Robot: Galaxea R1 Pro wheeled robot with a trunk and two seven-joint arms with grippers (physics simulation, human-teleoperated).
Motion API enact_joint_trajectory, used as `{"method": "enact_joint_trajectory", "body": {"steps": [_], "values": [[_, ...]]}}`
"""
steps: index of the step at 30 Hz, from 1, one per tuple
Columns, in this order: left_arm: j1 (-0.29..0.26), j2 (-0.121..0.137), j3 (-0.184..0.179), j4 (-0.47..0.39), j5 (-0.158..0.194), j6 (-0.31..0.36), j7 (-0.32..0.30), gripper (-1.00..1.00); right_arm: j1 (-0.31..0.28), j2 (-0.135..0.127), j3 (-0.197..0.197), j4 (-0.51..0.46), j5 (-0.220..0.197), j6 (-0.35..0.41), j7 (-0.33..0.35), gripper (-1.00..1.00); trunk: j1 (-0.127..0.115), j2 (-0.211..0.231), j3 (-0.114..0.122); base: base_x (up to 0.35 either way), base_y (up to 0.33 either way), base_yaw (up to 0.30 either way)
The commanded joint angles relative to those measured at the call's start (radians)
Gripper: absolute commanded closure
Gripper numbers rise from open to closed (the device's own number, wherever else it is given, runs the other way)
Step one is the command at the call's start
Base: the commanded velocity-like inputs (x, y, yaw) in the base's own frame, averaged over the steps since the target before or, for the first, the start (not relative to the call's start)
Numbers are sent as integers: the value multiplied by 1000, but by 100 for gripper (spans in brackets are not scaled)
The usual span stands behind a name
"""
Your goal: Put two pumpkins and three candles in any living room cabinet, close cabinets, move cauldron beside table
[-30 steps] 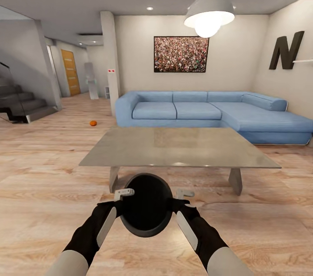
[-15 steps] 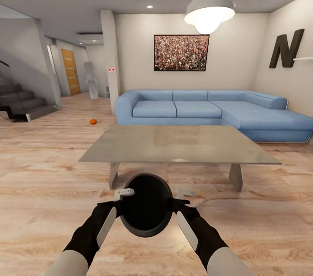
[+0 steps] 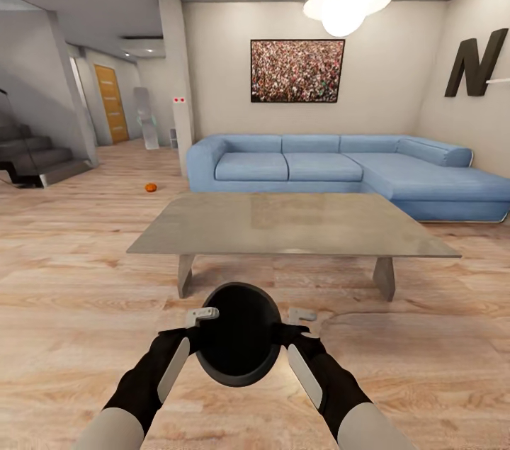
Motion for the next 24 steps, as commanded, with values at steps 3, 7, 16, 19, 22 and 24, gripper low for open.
{"method": "enact_joint_trajectory", "body": {"steps": [3,7,16,19,22,24], "values": [[0,1,7,-45,8,3,10,100,-1,0,-4,-2,5,5,-9,100,1,-1,-13,0,0,0],[0,1,7,-45,8,4,10,100,-1,0,-4,-2,5,5,-9,100,3,-2,-28,0,0,0],[0,1,7,-45,8,4,10,100,-1,0,-4,-2,5,5,-9,100,7,-4,-63,0,0,0],[0,1,7,-45,8,4,10,100,-1,0,-4,-2,5,5,-9,100,8,-5,-75,0,0,0],[0,1,6,-45,8,4,10,100,-1,0,-4,-2,5,5,-9,100,9,-6,-86,0,0,0],[0,1,6,-45,8,4,10,100,-1,0,-4,-2,5,5,-9,100,10,-6,-94,0,0,0]]}}
